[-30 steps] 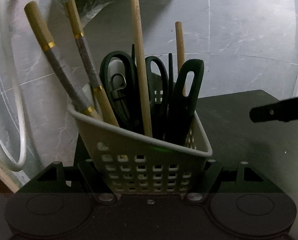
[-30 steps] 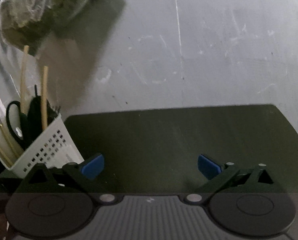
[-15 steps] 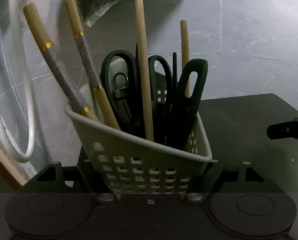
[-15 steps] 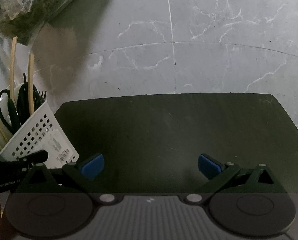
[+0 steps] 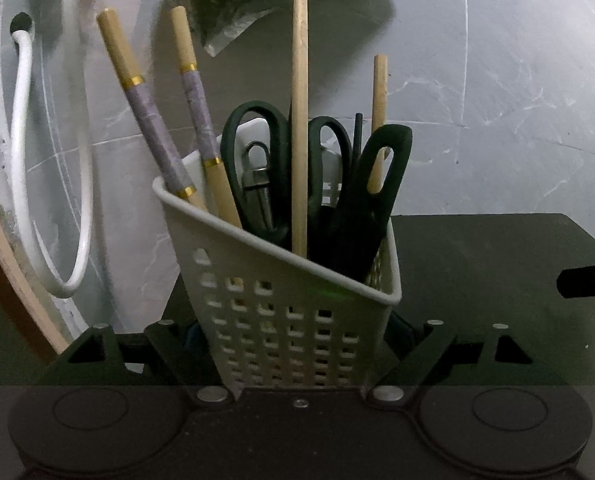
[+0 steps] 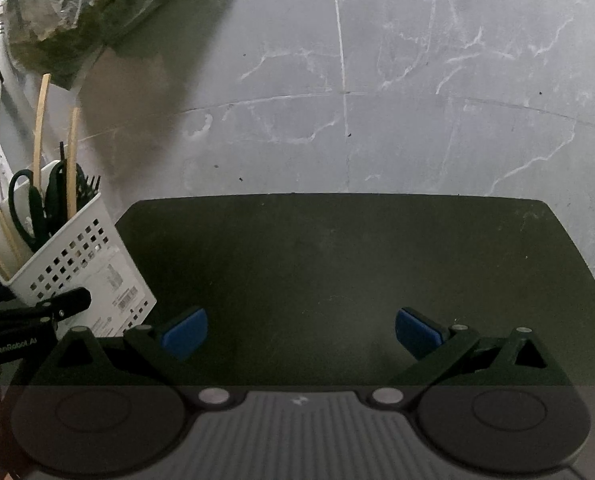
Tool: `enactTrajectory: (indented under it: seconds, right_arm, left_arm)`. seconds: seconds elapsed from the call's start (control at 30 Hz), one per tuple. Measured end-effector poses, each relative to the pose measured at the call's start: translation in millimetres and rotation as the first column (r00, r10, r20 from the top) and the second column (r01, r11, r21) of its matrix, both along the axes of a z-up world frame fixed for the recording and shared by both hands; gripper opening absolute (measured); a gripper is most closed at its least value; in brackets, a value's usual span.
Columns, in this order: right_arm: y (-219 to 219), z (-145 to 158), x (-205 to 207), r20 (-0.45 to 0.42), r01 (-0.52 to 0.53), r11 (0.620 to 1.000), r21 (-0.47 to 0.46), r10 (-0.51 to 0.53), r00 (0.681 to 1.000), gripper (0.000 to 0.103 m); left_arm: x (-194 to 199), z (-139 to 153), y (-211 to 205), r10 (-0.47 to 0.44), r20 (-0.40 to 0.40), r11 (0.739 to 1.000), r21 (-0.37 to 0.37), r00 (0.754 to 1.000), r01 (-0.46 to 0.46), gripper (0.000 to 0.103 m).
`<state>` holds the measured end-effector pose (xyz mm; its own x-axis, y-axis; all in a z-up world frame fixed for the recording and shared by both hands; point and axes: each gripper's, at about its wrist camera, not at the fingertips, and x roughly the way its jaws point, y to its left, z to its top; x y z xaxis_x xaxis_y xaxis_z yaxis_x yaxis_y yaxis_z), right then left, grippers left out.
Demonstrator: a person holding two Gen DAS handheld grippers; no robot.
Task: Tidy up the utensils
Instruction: 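Lower the caddy onto the table with the left gripper and release it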
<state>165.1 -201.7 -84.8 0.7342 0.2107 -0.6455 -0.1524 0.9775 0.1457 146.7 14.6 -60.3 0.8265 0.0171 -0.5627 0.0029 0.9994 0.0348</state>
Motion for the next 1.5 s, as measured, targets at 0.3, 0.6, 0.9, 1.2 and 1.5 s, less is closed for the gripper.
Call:
enactTrajectory:
  seconds: [0.3, 0.6, 0.9, 1.2, 1.5]
  right_arm:
    - [3.7, 1.5, -15.5, 0.01, -0.039, 0.999, 0.024, 0.038, 0.999, 0.103]
    - [10.1, 6.1, -28.4, 0.031, -0.038, 0.999, 0.022, 0.038, 0.999, 0.103]
    - [25.4, 16.3, -56.9, 0.053, -0.005, 1.0, 0.008, 0.005, 0.999, 0.103]
    - [51.5, 29.9, -111.0, 0.112, 0.043, 0.999, 0.019, -0.045, 0.993, 0.103]
    - [67.9, 42.5, -173.0, 0.183, 0.066, 0.998, 0.014, -0.067, 0.981, 0.103]
  left_arm:
    - [-30.2, 7.6, -0.7, 0.032, 0.035, 0.999, 0.007, 0.999, -0.033, 0.102]
    - [-45.8, 13.1, 3.8, 0.05, 0.045, 0.999, 0.003, 0.998, -0.05, 0.102]
    - [-69.4, 21.4, 17.4, 0.113, 0.04, 0.994, -0.009, 0.993, -0.113, 0.102]
    - [-116.8, 36.2, 33.4, 0.09, 0.064, 0.996, -0.006, 0.994, -0.09, 0.102]
    - [-164.6, 47.4, 40.8, 0.051, 0.103, 0.999, -0.013, 0.993, -0.05, 0.102]
